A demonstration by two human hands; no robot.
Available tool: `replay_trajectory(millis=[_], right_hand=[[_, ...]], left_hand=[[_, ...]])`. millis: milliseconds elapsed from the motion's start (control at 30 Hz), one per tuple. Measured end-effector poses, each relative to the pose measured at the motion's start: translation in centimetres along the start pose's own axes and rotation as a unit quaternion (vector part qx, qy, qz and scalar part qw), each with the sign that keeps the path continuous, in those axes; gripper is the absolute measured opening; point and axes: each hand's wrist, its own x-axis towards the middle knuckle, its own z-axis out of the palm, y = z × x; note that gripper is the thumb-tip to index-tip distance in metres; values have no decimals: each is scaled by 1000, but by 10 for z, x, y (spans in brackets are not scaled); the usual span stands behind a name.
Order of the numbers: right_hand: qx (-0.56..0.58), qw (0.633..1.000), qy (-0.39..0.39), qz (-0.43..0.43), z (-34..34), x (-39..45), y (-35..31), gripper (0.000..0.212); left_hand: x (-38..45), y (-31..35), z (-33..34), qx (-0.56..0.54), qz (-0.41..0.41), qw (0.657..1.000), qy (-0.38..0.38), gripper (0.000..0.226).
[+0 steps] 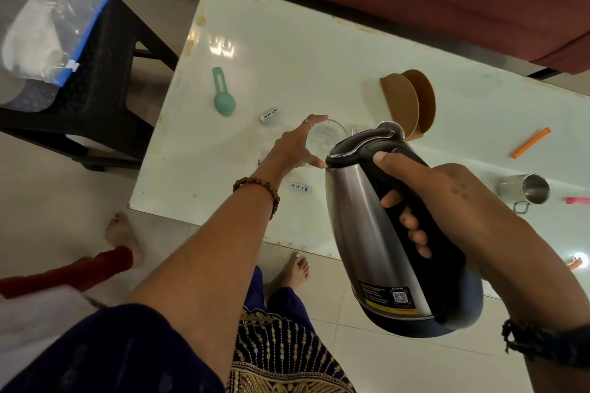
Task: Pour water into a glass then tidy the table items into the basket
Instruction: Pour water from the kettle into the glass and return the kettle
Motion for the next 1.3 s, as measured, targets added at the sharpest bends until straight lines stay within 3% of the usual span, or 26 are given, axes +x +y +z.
replay_trajectory(millis=[700, 1133, 1300], right_hand=[[28, 999, -17, -6, 2, 6, 7, 49], [52, 988, 61, -128, 21, 12, 48, 43], [81, 973, 89, -198, 34, -1, 53, 48]], left_hand=[[0, -4, 0, 2, 24, 1000, 7, 85], [-11, 2, -2, 43, 58, 997, -6, 78], [-47, -6, -7, -99, 34, 993, 48, 53]])
